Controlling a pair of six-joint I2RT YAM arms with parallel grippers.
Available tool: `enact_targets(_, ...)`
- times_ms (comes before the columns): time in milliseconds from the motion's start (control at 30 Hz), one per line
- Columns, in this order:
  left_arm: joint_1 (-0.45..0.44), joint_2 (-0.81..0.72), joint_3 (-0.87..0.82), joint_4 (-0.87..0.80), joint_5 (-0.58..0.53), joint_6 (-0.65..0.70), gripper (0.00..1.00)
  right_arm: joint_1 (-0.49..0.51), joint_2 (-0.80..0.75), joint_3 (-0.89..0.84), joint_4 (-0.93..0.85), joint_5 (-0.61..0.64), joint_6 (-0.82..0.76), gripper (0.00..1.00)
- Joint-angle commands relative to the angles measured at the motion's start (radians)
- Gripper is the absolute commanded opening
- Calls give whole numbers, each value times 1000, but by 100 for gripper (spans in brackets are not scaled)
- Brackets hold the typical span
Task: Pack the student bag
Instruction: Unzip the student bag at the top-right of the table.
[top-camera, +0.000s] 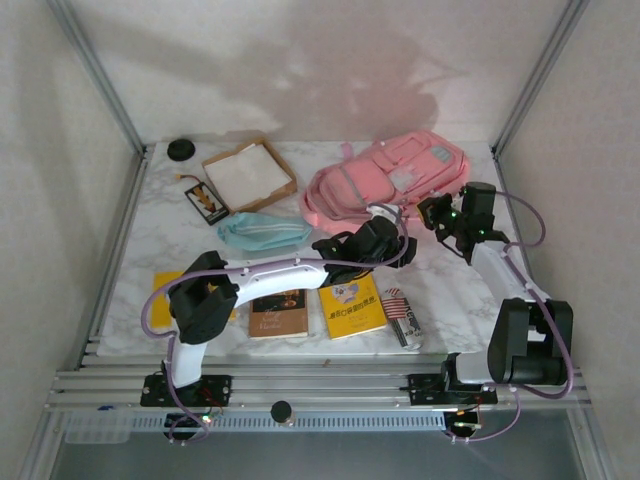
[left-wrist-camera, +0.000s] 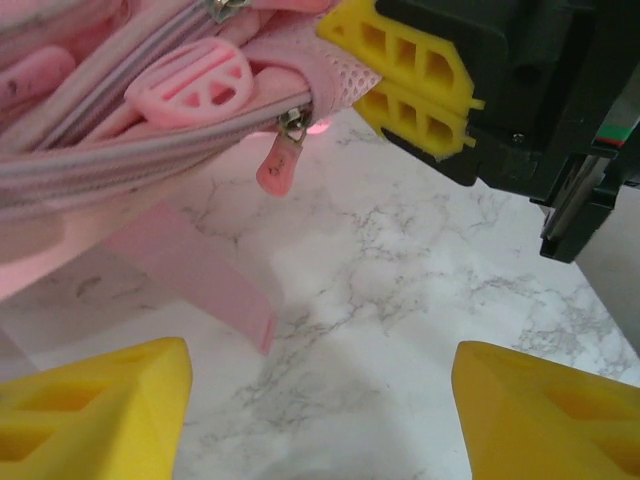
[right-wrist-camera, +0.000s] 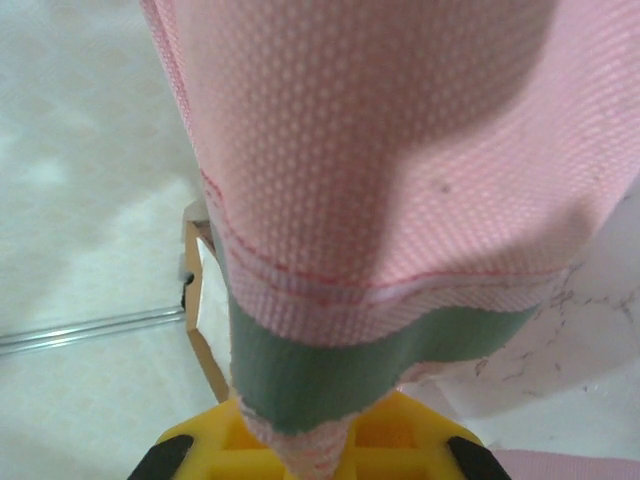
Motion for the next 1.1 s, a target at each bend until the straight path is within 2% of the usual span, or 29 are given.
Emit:
enact_targets(0,-4,30,51,4,-53,135,66,19,-58,79,18,-47,89,0)
enact_targets(200,6,71,90,33,-57,209,64,41,-87,149,-32,-55,145,0)
enact_targets(333,23,110,153,22,-129,195,58,40,-99,169,-52,-54,164,0)
enact_targets(533,37,116,161,112,-230,168,49,46,-105,150,-27,-60,188,0)
enact_targets(667,47,127,162,184,-191,202,44,63,-108,144,-18,-58,193,0)
enact_targets(733,52,141,167,204,-178,213,38,65,-114,136,-12,-50,195,0)
enact_targets(867,57,134,148,251,-178,231,31,70,-121,118,-3,-38,186,0)
enact_targets(1067,77,116,80,291,-187,232,7,70,-125,97,15,-34,173,0)
